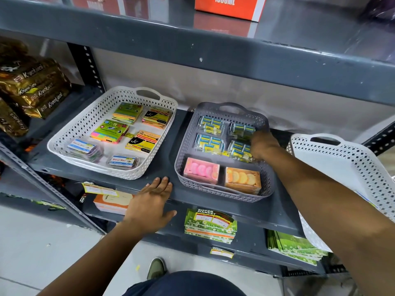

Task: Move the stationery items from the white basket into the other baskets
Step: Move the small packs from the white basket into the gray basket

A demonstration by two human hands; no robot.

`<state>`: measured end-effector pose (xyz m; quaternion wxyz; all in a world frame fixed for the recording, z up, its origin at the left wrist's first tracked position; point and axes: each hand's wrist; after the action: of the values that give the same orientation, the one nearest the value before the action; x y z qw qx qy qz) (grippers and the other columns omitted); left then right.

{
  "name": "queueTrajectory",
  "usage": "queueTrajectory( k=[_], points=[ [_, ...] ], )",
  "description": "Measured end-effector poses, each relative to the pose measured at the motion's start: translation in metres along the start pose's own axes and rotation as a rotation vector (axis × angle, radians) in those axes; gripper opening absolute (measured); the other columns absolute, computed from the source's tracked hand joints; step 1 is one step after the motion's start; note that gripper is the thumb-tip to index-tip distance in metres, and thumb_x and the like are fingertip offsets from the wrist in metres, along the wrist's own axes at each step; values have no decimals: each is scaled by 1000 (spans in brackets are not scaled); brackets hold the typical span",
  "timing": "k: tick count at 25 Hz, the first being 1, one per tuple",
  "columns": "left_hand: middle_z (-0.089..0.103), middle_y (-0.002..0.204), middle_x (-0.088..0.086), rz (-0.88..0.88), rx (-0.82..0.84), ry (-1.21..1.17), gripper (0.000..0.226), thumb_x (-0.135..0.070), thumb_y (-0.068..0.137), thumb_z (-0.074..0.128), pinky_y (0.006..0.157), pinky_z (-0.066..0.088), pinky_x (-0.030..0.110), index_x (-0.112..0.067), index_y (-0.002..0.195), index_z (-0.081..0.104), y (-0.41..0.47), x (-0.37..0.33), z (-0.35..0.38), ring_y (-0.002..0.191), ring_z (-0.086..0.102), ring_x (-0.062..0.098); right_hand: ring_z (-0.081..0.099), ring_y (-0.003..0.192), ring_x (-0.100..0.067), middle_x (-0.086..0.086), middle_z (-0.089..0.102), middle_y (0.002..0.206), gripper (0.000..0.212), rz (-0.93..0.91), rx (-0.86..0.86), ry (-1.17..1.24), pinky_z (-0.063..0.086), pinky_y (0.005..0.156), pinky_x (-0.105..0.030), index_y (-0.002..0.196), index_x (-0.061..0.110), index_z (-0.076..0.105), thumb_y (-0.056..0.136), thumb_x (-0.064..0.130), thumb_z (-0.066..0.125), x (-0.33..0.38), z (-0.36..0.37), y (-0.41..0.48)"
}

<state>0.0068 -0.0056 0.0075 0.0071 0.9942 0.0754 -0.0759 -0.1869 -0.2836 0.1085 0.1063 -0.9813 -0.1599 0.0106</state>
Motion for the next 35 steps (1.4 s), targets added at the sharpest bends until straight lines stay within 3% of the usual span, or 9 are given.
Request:
queueTrajectory(
  k=[2, 5, 11, 23, 26, 30, 32, 35],
  points=[
    [49, 136, 16, -1, 0, 3, 78, -53, 67, 58, 97, 40, 49, -5, 128, 51, 0, 0, 1, 124, 45, 34, 62, 107, -33, -20, 62, 121, 41, -95, -34, 7, 51, 86, -35, 120, 2, 58, 79, 8, 63, 0, -1, 1],
    [50, 135, 16, -2, -3, 9, 78, -53, 66, 58, 96, 41, 49, -5, 127, 52, 0, 1, 1, 123, 46, 34, 46, 130, -31, -13, 42, 147, 83, -288, 153, -68, 40, 105, -34, 144, 13, 36, 73, 28, 76, -3, 4, 0],
    [44, 141, 14, -7, -15, 4, 80, -55, 69, 55, 102, 35, 47, -6, 132, 46, 0, 0, 1, 129, 39, 32, 48, 128, -32, -14, 43, 147, 99, -310, 152, -163, 42, 103, -33, 147, 16, 25, 67, 22, 82, -9, 12, 13],
    [52, 133, 16, -4, -15, 7, 77, -53, 67, 59, 95, 42, 50, -5, 126, 52, -1, 0, 0, 122, 47, 34, 64, 92, -26, -11, 65, 112, 71, -313, 140, -265, 57, 82, -37, 121, 15, 53, 56, 16, 80, -12, 17, 19],
    [52, 132, 16, -5, -12, 7, 76, -52, 66, 59, 94, 43, 50, -4, 125, 53, -1, -1, -1, 121, 48, 34, 63, 96, -27, -12, 62, 120, 80, -308, 144, -234, 56, 83, -37, 130, 16, 47, 57, 17, 81, -12, 18, 16],
    [53, 132, 16, -3, -15, 11, 74, -50, 67, 60, 93, 44, 49, -4, 124, 54, 0, -1, -2, 120, 49, 34, 56, 115, -30, -14, 47, 143, 100, -313, 112, -19, 49, 88, -31, 148, 19, 22, 67, 16, 79, -23, -4, 7],
    [55, 129, 16, -5, -19, 27, 72, -48, 67, 63, 90, 45, 50, -3, 122, 56, 0, -1, -2, 118, 51, 34, 47, 128, -32, -16, 42, 147, 97, -329, 1, 32, 40, 100, -32, 148, 15, 26, 67, 20, 81, -41, -21, 3],
    [55, 129, 18, -9, -31, 34, 72, -48, 67, 65, 91, 44, 51, -2, 121, 56, 0, -2, 2, 118, 51, 35, 43, 132, -32, -16, 41, 148, 90, -244, -120, 127, 36, 106, -33, 145, 12, 33, 69, 24, 80, -88, -37, -7]
  ],
)
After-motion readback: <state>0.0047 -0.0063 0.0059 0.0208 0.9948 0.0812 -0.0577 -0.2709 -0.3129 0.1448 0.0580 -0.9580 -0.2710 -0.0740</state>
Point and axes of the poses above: each hand's wrist, its own y-axis towards the middle knuckle, its own z-axis out of the palm, x = y × z
